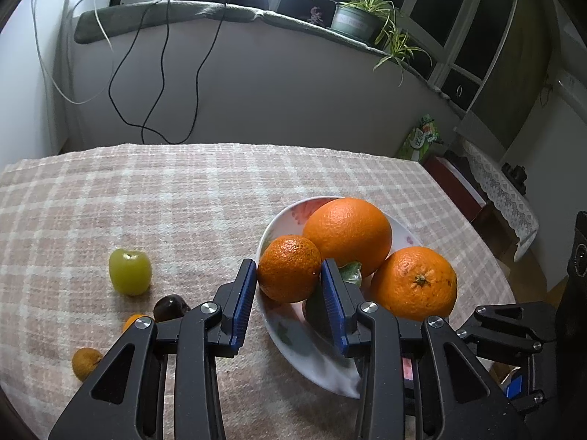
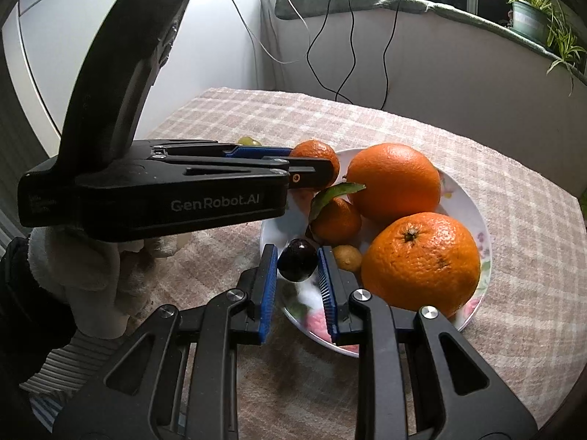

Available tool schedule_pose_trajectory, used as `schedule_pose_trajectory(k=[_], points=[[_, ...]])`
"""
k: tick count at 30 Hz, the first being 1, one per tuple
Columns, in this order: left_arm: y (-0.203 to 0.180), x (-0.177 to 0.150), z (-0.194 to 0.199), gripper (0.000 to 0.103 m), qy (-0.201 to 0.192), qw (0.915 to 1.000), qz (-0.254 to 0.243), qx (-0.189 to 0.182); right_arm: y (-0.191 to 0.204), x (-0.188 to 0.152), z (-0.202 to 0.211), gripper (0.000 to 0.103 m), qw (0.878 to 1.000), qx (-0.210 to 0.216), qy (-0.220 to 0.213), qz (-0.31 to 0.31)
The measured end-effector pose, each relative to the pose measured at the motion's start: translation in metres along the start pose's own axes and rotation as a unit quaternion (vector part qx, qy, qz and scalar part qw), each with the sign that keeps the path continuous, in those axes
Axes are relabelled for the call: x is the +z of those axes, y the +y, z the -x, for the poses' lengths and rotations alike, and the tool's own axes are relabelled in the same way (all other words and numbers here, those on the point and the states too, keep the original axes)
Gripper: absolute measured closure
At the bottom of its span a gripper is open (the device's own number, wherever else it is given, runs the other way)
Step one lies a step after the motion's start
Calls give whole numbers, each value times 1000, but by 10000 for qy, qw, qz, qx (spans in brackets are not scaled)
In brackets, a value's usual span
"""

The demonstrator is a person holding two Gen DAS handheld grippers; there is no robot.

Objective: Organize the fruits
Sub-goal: 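Open both grippers and withdraw them from the plate, then close the left gripper on the second kiwi while the right gripper closes on the green apple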

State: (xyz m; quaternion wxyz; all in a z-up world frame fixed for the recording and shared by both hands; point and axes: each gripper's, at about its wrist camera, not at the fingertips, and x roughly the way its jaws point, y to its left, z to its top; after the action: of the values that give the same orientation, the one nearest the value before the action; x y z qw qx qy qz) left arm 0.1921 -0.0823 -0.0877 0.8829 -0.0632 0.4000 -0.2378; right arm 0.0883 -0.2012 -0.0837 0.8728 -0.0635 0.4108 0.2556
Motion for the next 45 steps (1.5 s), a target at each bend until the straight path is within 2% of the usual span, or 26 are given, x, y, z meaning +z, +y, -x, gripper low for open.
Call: schedule_pose_trajectory(k=[2, 3, 4, 5, 6, 8, 15, 29, 36, 45], points=[[0, 0, -1, 68, 26, 10000, -8, -2, 0, 0, 0, 79, 10000, -4, -2, 8], [-1, 0, -1, 68, 43, 10000, -21, -1, 1, 0, 1, 75, 10000, -9, -14, 7], [-1, 0, -1, 59, 51, 10000, -25, -5, 1, 1, 2, 72, 10000, -18, -31, 11], [-1, 1, 0, 50, 22, 10000, -14, 5, 1, 1, 3, 62, 10000, -30, -60, 20], [-1, 1, 1, 47, -6, 10000, -4, 5, 2, 1, 5, 54, 9999, -51, -104, 33], [0, 3, 4, 46, -41, 10000, 17, -13, 2, 2, 8, 51, 9999, -46, -155, 46], [2, 5, 11, 46, -127, 9999, 48, 16, -1, 3, 15, 46, 9998, -66, -211, -11], [12, -2, 34, 46, -274, 9994, 190, 42, 4, 1, 26, 44, 9996, -2, -263, -61], [34, -6, 59, 46, -422, 9984, 323, 211, 14, 5, 29, 44, 9995, 72, -304, 12], [79, -16, 85, 46, -556, 9947, 741, 449, 35, 11, 24, 44, 9991, 197, -288, 221]])
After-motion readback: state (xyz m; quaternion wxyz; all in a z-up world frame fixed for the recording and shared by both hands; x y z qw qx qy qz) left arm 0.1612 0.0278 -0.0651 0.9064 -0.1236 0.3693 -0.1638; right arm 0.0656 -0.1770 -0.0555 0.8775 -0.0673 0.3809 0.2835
